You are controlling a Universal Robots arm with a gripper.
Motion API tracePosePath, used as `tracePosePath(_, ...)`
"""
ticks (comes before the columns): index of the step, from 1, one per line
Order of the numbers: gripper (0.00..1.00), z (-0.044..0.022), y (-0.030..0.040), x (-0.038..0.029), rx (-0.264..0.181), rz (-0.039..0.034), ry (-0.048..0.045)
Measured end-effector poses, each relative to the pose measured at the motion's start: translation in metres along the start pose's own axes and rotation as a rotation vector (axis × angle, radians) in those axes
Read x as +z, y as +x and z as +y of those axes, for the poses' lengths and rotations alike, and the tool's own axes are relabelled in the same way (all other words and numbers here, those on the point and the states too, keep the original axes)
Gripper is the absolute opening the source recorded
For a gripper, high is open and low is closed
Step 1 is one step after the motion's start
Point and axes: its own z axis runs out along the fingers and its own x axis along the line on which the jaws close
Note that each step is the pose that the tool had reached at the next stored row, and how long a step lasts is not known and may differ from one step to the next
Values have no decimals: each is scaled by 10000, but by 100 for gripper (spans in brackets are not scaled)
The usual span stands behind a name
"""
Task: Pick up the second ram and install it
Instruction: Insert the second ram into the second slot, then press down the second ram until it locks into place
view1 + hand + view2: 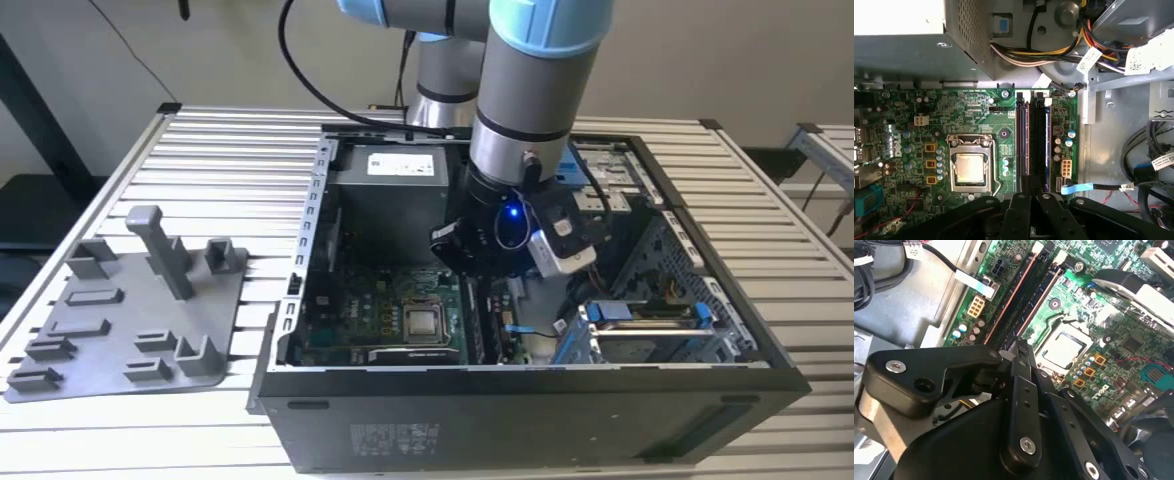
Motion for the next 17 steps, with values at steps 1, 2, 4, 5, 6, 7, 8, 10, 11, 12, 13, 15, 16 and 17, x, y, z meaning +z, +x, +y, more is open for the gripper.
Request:
tracePosePath(1,11,0,0,0,0,0,0)
tracePosePath(2,11,0,0,0,0,0,0)
tracePosePath(4,11,0,0,0,0,0,0)
tracePosePath(5,11,0,0,0,-1,1,1)
tracePosePath(6,11,0,1,0,0,1,1)
tracePosePath(7,11,0,1,0,0,1,1)
tracePosePath(8,11,0,1,-1,0,1,1)
tracePosePath(10,11,0,1,0,-1,0,1)
tracePosePath(11,11,0,1,0,0,0,1)
tracePosePath(12,11,0,2,0,0,0,1)
tracePosePath(13,11,0,2,0,0,1,1)
tracePosePath(15,11,0,2,0,0,1,1)
tracePosePath(16,11,0,2,0,0,1,1)
tracePosePath(17,11,0,2,0,0,1,0)
